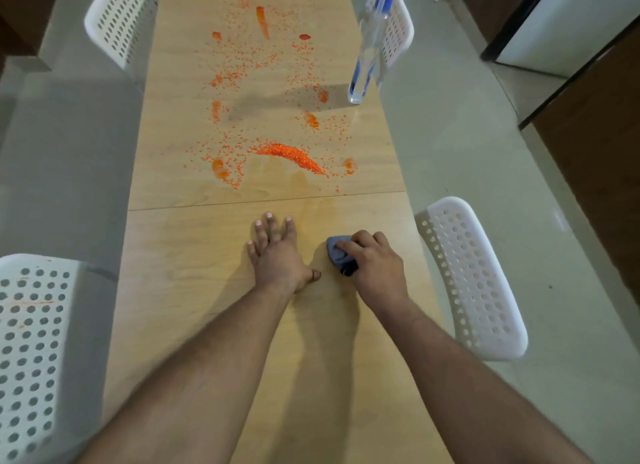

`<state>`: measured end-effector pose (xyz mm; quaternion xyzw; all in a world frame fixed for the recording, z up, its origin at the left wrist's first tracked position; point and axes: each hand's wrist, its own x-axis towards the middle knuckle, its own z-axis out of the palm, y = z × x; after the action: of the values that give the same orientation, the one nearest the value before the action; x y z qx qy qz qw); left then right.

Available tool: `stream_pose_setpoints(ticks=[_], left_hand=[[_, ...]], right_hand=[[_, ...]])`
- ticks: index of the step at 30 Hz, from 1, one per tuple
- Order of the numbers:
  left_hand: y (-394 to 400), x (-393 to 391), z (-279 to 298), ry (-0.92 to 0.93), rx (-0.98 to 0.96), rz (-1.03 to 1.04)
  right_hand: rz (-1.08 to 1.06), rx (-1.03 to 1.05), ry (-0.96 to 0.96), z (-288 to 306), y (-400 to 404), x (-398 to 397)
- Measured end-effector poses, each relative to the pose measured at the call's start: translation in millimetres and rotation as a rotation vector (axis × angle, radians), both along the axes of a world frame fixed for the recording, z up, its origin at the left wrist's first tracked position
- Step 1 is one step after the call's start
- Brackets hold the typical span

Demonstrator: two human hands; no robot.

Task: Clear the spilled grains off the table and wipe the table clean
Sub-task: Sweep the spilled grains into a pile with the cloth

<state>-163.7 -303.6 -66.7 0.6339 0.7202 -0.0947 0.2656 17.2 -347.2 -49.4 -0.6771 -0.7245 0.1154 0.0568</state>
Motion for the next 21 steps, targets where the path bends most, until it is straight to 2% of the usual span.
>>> stream_pose_setpoints(ticks=[7, 11, 14, 18, 21], left_hand=[[6, 18, 11, 0.071, -0.06, 0.081], [13, 43, 20, 0.064, -0.096, 0.252], [8, 72, 19, 0.005, -0.049, 0.413], [-1, 111, 12, 0.05, -0.039, 0.441], [0, 113, 10, 0.061, -0.048, 0.464]], right_hand=[[0.076, 0.027, 0.0, 4, 88, 20], [0.166, 0.06, 0.03, 5, 117, 36], [0.269, 0.101, 0.053, 12, 114, 51], [0.486, 0.074, 0.028, 6, 89, 82], [0.541, 0.034, 0.022, -8, 80, 98]])
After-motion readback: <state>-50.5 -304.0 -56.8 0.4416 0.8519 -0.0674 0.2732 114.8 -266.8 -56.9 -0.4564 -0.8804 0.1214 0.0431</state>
